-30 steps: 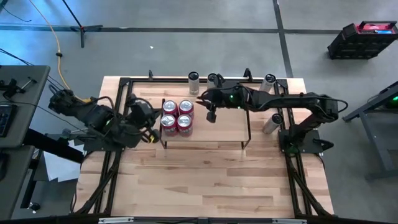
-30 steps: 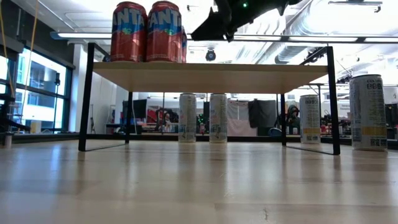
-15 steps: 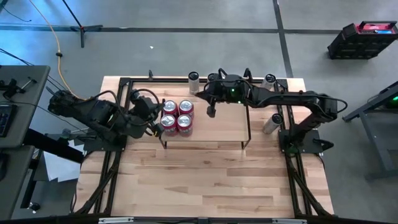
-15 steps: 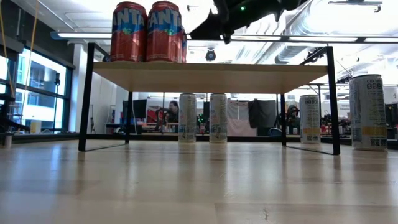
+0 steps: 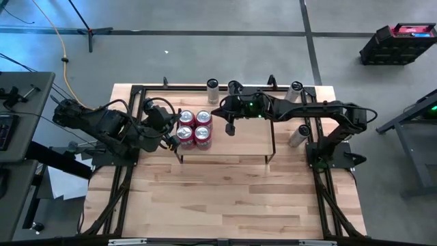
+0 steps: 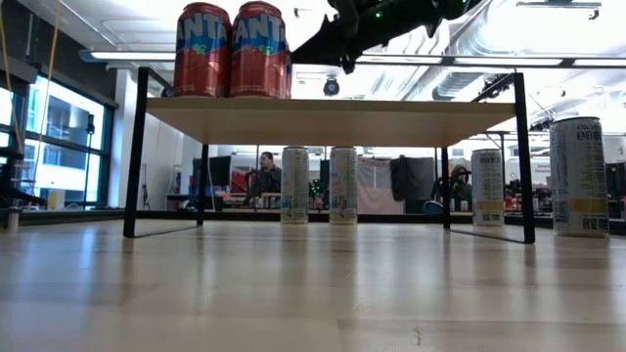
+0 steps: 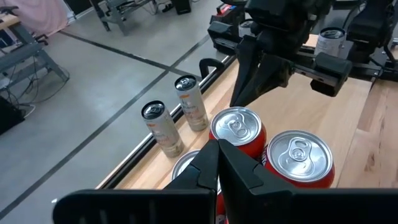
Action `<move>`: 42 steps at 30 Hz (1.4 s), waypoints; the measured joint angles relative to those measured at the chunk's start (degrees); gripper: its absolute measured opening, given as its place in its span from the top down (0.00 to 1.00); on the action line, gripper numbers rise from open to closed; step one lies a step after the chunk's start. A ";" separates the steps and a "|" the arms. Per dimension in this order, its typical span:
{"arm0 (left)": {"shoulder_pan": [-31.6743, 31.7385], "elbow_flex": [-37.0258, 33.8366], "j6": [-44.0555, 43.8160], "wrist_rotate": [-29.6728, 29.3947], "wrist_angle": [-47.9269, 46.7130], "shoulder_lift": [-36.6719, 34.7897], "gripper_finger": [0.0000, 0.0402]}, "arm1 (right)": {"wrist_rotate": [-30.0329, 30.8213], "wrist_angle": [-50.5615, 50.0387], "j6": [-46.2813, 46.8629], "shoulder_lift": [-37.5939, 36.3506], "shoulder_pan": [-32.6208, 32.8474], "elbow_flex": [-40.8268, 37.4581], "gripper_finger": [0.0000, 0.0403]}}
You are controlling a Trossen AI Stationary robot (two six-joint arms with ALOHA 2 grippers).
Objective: Place canned beverage on shelf
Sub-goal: Adjust the red soda can on the shelf, then put the white yellow soda can on the shelf
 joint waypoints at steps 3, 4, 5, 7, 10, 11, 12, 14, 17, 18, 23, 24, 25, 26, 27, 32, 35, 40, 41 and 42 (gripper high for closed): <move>0.00 0.00 0.00 0.04 0.00 0.00 1.00 | -0.04 0.08 0.51 0.00 -0.01 0.00 1.00; 0.00 0.00 0.00 0.10 0.00 0.00 1.00 | -0.06 0.19 1.02 0.00 -0.01 0.00 1.00; 0.00 0.00 0.00 0.46 0.00 0.00 1.00 | -0.08 0.31 1.13 0.00 -0.01 0.00 1.00; 0.00 0.00 0.00 1.38 -0.06 0.00 1.00 | -0.19 0.37 1.13 0.00 -0.01 0.00 1.00; -0.02 0.00 0.00 1.67 -1.00 0.02 1.00 | 0.49 -0.68 1.04 -0.52 0.29 0.00 1.00; -0.02 0.00 -0.01 2.18 -1.57 0.02 1.00 | 1.77 -2.27 0.94 -1.14 0.57 0.20 1.00; -0.02 0.00 -0.02 2.69 -2.11 0.02 1.00 | 3.33 -4.79 0.63 -1.85 0.96 0.95 1.00; -0.29 -0.02 -0.02 3.55 -2.94 -0.02 1.00 | 6.79 -10.03 -0.33 -3.46 2.35 2.94 1.00; -1.81 -0.02 0.32 3.92 -3.37 -0.04 1.00 | 11.76 -16.17 -0.30 -4.98 5.64 5.62 1.00; -2.44 -0.02 0.72 3.96 -3.31 -0.04 1.00 | 13.08 -17.95 -0.16 -5.07 6.86 6.34 1.00; -6.54 -0.02 1.49 3.93 -3.36 -0.07 1.00 | 19.77 -20.18 1.11 -5.01 13.67 8.04 0.93; -7.45 -0.03 1.46 3.93 -3.37 -0.07 1.00 | 21.26 -20.25 1.17 -5.01 15.05 8.04 0.90; -8.37 -0.02 1.35 3.93 -3.34 -0.08 1.00 | 22.80 -20.26 1.24 -5.01 16.48 8.04 0.87; -9.31 -0.03 1.12 3.93 -3.37 -0.19 1.00 | 24.10 -20.24 1.42 -5.01 17.85 8.04 0.84; -10.36 -0.04 0.55 3.95 -3.39 -0.41 1.00 | 25.18 -20.13 1.44 -5.01 19.21 8.04 0.80; -14.54 -0.28 -2.91 3.91 -3.35 -0.50 1.00 | 29.58 -20.20 6.09 -4.97 25.01 8.04 0.61; -17.10 -1.81 -5.99 3.65 -3.36 -0.59 1.00 | 30.91 -20.85 9.66 -4.80 27.63 8.02 0.49; -21.55 -7.31 -14.11 2.24 -2.31 -0.85 1.00 | 31.54 -19.84 15.04 -2.79 31.48 6.06 0.36; -22.03 -8.60 -15.55 2.30 -1.32 -0.82 1.00 | 32.84 -19.86 16.12 -2.27 32.23 5.60 0.34; -22.31 -9.85 -16.41 2.45 -0.29 -0.73 1.00 | 35.24 -19.60 17.09 -1.73 32.98 5.29 0.33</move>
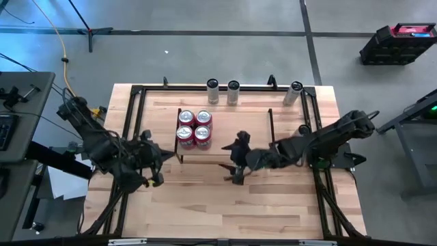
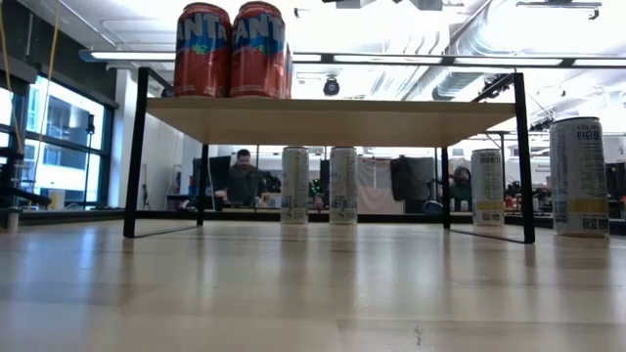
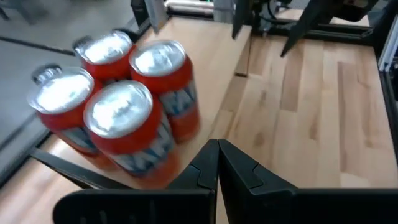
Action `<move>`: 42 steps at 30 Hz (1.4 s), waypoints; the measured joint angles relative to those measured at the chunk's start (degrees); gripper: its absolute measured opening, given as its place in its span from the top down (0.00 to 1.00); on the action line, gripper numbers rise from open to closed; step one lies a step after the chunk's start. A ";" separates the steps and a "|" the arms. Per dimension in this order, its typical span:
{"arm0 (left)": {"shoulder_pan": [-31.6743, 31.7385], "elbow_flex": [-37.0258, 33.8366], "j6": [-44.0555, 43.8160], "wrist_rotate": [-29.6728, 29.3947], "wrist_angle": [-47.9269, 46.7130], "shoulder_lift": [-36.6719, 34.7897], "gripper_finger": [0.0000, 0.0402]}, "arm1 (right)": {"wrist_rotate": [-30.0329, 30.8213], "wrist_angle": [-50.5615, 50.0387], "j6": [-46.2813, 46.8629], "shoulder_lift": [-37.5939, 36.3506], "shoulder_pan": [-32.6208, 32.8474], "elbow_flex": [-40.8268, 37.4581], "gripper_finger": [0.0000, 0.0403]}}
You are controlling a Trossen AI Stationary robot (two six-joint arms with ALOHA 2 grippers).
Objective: Place canned beverage on shelf
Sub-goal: Put the white yellow soda can on the shelf
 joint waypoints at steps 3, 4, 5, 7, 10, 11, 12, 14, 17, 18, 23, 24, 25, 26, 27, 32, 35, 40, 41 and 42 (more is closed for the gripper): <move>-0.92 -2.42 -0.78 -0.47 4.32 0.18 1.00 | 9.09 3.36 1.46 1.98 1.69 -0.02 0.32; -1.26 -2.95 -0.75 -1.52 5.80 0.16 1.00 | 11.25 5.23 1.82 2.73 2.04 -0.02 0.32; -1.57 -3.45 -0.79 -2.83 7.34 0.16 1.00 | 12.53 7.28 2.09 3.54 2.23 -0.02 0.32; -1.79 -4.37 -0.99 -4.48 9.58 0.24 1.00 | 14.22 10.24 2.68 4.97 2.27 -0.02 0.32; -1.63 -6.72 -0.88 -5.30 12.31 0.76 1.00 | 16.58 11.93 5.01 7.15 1.86 0.00 0.32; -1.70 -7.64 -0.97 -5.84 13.01 0.85 1.00 | 16.50 12.42 5.76 7.89 1.53 0.00 0.32; -1.96 -8.49 -1.52 -6.39 14.01 0.87 1.00 | 16.33 12.50 6.75 8.50 1.20 0.00 0.32; -2.67 -10.42 -2.66 -7.61 15.95 0.88 1.00 | 15.43 12.65 9.08 9.24 0.58 0.00 0.32; -3.91 -13.93 -4.30 -8.77 18.42 0.99 1.00 | 14.31 12.69 10.02 9.61 0.10 0.00 0.32; -4.22 -15.27 -4.93 -9.50 20.11 0.98 1.00 | 14.43 12.62 10.12 9.68 0.24 0.00 0.32; -4.79 -21.89 -4.32 -10.00 29.38 0.99 1.00 | 17.68 12.68 10.63 10.28 1.96 0.05 0.32; -4.81 -22.85 -4.17 -10.07 31.03 0.99 1.00 | 19.34 12.51 10.47 10.63 2.52 0.03 0.32; -4.82 -23.69 -4.13 -10.07 32.14 0.99 1.00 | 21.07 12.97 10.89 11.07 2.94 0.03 0.32; -4.82 -24.38 -4.11 -10.03 32.93 0.99 1.00 | 22.61 12.77 11.04 11.40 3.44 0.05 0.32; -4.82 -24.89 -4.15 -10.00 33.42 0.99 1.00 | 24.17 12.55 11.07 11.88 3.86 0.05 0.32; -5.08 -26.78 -3.69 -9.87 36.79 0.99 1.00 | 25.56 10.34 12.52 13.24 5.86 0.00 0.32; -6.00 -27.42 -2.76 -9.22 39.04 0.99 1.00 | 25.55 7.39 17.03 12.63 8.08 0.00 0.32; -8.19 -27.86 -2.63 -9.09 40.46 0.99 1.00 | 27.46 1.99 24.08 11.45 13.16 0.03 0.32; -8.61 -27.87 -2.63 -9.07 40.41 0.99 1.00 | 27.65 0.03 26.34 10.92 14.25 0.02 0.32; -9.04 -27.88 -2.63 -9.05 40.44 0.99 1.00 | 28.03 -2.39 29.03 10.25 15.50 0.03 0.32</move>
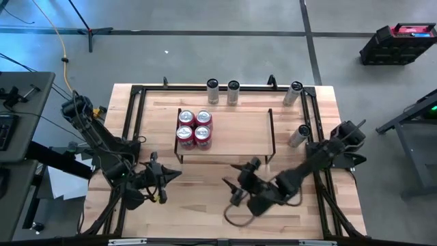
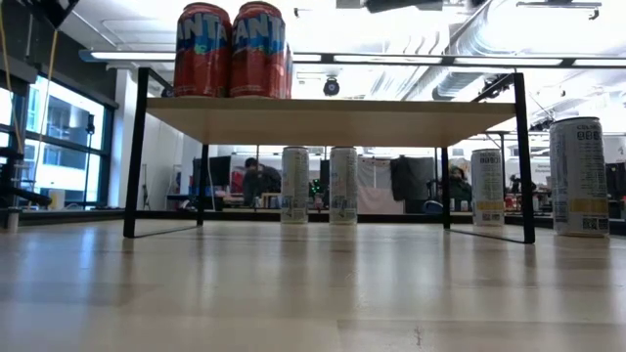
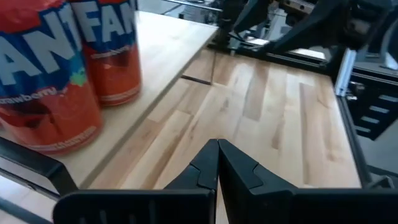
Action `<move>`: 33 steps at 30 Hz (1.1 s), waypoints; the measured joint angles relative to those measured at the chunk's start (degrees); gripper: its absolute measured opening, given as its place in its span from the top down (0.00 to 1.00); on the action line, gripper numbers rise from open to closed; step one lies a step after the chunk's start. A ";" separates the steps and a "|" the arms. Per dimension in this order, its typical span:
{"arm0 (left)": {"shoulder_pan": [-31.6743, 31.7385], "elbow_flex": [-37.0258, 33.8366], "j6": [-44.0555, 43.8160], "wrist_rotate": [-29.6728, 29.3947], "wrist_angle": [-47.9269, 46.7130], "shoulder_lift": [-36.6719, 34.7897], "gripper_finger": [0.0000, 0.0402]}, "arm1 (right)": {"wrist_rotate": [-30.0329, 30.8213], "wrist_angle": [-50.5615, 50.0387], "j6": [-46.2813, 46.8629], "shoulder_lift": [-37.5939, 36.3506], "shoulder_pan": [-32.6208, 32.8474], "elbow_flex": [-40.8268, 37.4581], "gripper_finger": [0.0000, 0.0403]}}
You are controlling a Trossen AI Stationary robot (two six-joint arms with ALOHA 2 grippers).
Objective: Place canned beverage on shelf
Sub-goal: Put the white yellow soda can on the shelf
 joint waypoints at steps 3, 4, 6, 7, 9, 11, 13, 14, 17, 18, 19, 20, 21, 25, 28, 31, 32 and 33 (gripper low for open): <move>-0.84 0.00 -0.02 0.26 0.42 0.26 1.00 | 0.59 -7.49 9.34 -2.53 3.41 0.00 0.32; -1.10 0.00 -0.02 0.26 0.79 0.71 1.00 | 0.63 -10.37 12.95 -3.46 4.53 -0.01 0.32; -1.34 0.01 -0.03 0.40 1.15 1.62 1.00 | 0.13 -16.10 20.16 -5.54 6.70 0.00 0.32; -1.38 0.02 -0.04 0.39 1.88 2.27 1.00 | -0.39 -19.15 23.32 -6.70 7.81 0.00 0.32; -1.40 0.02 -0.06 0.42 2.92 3.77 1.00 | -2.07 -25.38 30.03 -9.32 9.64 0.00 0.32; -1.37 0.02 -0.04 0.42 4.23 5.42 1.00 | -4.45 -32.37 36.76 -12.13 11.07 0.15 0.32; -1.40 0.02 -0.06 0.44 5.60 7.20 1.00 | -7.43 -40.22 43.46 -15.13 11.92 0.55 0.32; -1.37 0.02 -0.03 0.44 6.28 8.20 1.00 | -8.98 -44.07 46.71 -16.56 12.09 0.89 0.32; -1.37 0.02 -0.06 0.45 8.77 10.96 1.00 | -16.21 -57.02 55.12 -20.77 11.92 1.49 0.32; -1.37 0.02 -0.04 0.65 9.35 11.80 1.00 | -18.54 -60.63 57.43 -22.05 11.48 1.78 0.32; -1.37 0.02 -0.07 0.93 10.03 12.63 1.00 | -20.73 -64.17 59.28 -23.33 10.91 2.09 0.32; -1.37 0.02 -0.07 1.27 10.87 13.41 1.00 | -22.38 -67.42 60.47 -24.60 10.33 2.32 0.32; -1.37 0.02 -0.04 1.38 11.25 14.16 1.00 | -23.61 -70.11 61.42 -25.84 9.70 2.60 0.32; -1.37 0.02 -0.08 1.56 12.58 16.64 1.00 | -26.11 -72.28 59.50 -30.89 5.60 2.86 0.32; -1.37 0.02 -0.05 2.10 13.31 17.93 1.00 | -27.20 -72.62 56.81 -34.04 0.87 2.64 0.32; -1.31 0.07 -0.09 2.09 13.85 18.69 1.00 | -30.03 -72.63 51.16 -35.95 -5.15 1.70 0.32; -1.29 0.07 -0.09 2.10 13.72 18.85 1.00 | -30.42 -72.55 48.94 -36.57 -7.34 1.32 0.32; -1.29 0.07 -0.09 2.09 13.78 18.95 1.00 | -30.59 -72.63 46.92 -37.06 -9.37 0.76 0.32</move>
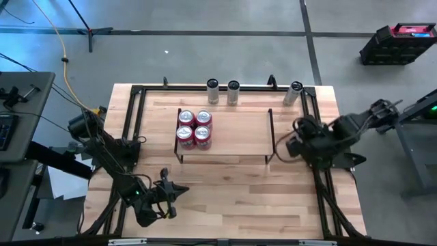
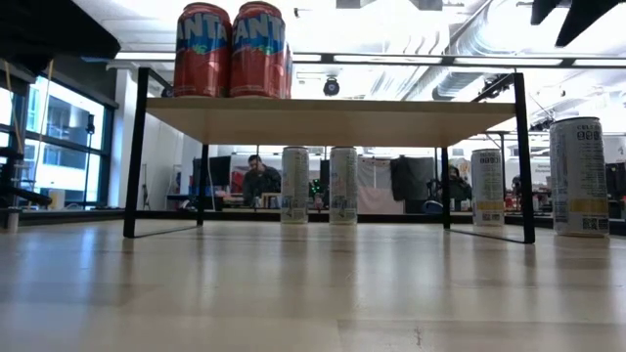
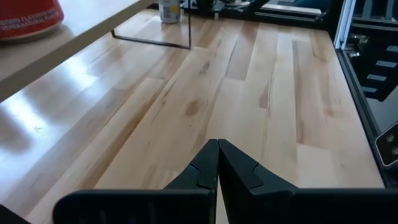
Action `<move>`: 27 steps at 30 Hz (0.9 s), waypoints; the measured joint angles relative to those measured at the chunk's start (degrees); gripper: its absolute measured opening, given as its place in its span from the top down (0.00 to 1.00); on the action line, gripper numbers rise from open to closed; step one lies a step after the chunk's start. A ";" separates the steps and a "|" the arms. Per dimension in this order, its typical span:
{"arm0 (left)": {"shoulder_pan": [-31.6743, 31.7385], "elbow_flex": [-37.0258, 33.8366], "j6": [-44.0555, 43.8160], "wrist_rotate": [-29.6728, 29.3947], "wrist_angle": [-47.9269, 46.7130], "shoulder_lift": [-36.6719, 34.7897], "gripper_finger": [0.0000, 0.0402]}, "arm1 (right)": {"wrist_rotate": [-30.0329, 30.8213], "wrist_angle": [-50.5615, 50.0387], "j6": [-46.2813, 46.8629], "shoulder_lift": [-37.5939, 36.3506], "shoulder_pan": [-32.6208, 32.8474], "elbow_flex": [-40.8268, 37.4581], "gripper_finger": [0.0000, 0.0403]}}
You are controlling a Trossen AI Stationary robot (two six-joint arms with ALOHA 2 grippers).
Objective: Place canned beverage on shelf
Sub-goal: Put the white yellow soda can on the shelf
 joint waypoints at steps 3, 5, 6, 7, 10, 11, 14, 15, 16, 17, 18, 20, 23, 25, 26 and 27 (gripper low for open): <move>0.00 0.00 0.00 -0.02 0.03 0.13 1.00 | 0.00 0.02 -5.70 -0.81 -6.02 -2.07 0.32; 0.00 0.00 0.00 -0.02 0.09 0.13 1.00 | -0.14 0.00 -9.05 -1.37 -10.01 -3.11 0.32; 0.00 0.00 0.02 -0.02 0.07 0.13 1.00 | -0.51 0.00 -10.73 -1.71 -11.94 -3.53 0.32; 0.00 0.00 0.02 -0.02 0.07 0.13 1.00 | -1.03 -0.01 -12.45 -2.07 -13.93 -3.85 0.32; 0.00 0.00 0.03 -0.02 0.05 0.13 1.00 | -3.06 0.00 -17.36 -3.94 -19.99 -4.14 0.32; 0.00 0.00 0.02 -0.02 0.03 0.13 1.00 | -3.14 0.02 -18.73 -4.70 -21.87 -4.14 0.32; 0.00 0.00 0.02 -0.02 -0.04 0.13 1.00 | -1.98 0.00 -21.70 -7.19 -26.55 -4.14 0.32; 0.00 0.00 0.02 -0.02 -0.06 0.12 1.00 | -1.53 0.00 -22.57 -7.97 -27.86 -4.14 0.32; 0.00 0.00 0.02 -0.02 -0.06 0.11 1.00 | -1.40 -0.01 -23.15 -8.67 -29.09 -4.14 0.32; 0.00 0.00 0.02 -0.05 -0.06 0.11 1.00 | -1.39 -0.02 -24.14 -9.30 -30.25 -4.14 0.32; 0.00 0.00 0.02 -0.21 -0.06 0.11 1.00 | -1.38 0.00 -25.14 -9.88 -31.41 -4.14 0.32; 0.00 0.00 0.02 -0.72 -0.08 0.11 1.00 | -1.38 -0.02 -26.88 -10.69 -33.66 -4.14 0.32; 0.17 0.00 0.01 -1.58 -0.10 0.11 1.00 | -1.31 0.00 -30.24 -11.00 -37.55 -4.16 0.32; 0.48 0.00 -0.02 -2.14 -0.08 0.11 1.00 | -1.33 0.08 -32.92 -10.84 -40.10 -4.32 0.32; 0.77 0.00 -0.02 -2.18 -0.08 0.11 1.00 | -1.54 0.08 -34.10 -10.84 -41.32 -4.76 0.32; 1.01 0.00 -0.04 -2.18 -0.06 0.11 1.00 | -2.33 0.06 -35.09 -10.86 -42.53 -5.45 0.32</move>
